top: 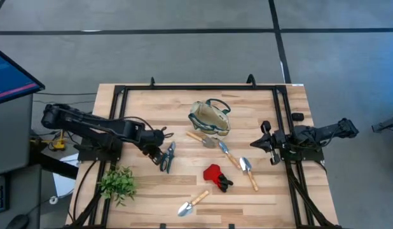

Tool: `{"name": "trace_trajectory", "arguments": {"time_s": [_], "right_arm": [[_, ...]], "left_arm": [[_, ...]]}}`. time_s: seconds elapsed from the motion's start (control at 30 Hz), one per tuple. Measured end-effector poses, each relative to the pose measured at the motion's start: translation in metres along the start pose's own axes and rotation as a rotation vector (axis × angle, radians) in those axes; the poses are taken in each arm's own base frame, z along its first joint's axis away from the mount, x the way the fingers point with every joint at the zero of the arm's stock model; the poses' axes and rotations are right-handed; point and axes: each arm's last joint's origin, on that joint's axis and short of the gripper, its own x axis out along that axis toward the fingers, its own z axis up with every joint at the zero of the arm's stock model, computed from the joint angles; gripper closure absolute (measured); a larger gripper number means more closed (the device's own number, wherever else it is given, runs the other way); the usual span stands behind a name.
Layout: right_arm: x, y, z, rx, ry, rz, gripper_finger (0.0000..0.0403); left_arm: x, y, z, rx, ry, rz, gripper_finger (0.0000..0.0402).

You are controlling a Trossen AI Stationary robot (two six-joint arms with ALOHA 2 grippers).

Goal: Pick & Place Garden tools in Gardening bag
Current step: Put the green shears into the gardening bag

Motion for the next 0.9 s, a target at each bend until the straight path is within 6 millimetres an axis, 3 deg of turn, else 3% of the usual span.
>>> {"name": "trace_trajectory", "arguments": {"time_s": [0.17, 0.57, 0.9], "right_arm": [[0.000, 0.000, 0.000, 0.000, 0.000, 0.000, 0.0403], [0.000, 0.000, 0.000, 0.000, 0.000, 0.000, 0.0403], [0.000, 0.000, 0.000, 0.000, 0.000, 0.001, 0.0403]], "left_arm": [[0.018, -0.004, 0.006, 0.004, 0.006, 0.010, 0.0367], [0.043, -0.004, 0.010, -0.062, 0.041, 0.069, 0.0229], [0.064, -0.002, 0.011, -0.068, 0.068, 0.116, 0.0209]]}}
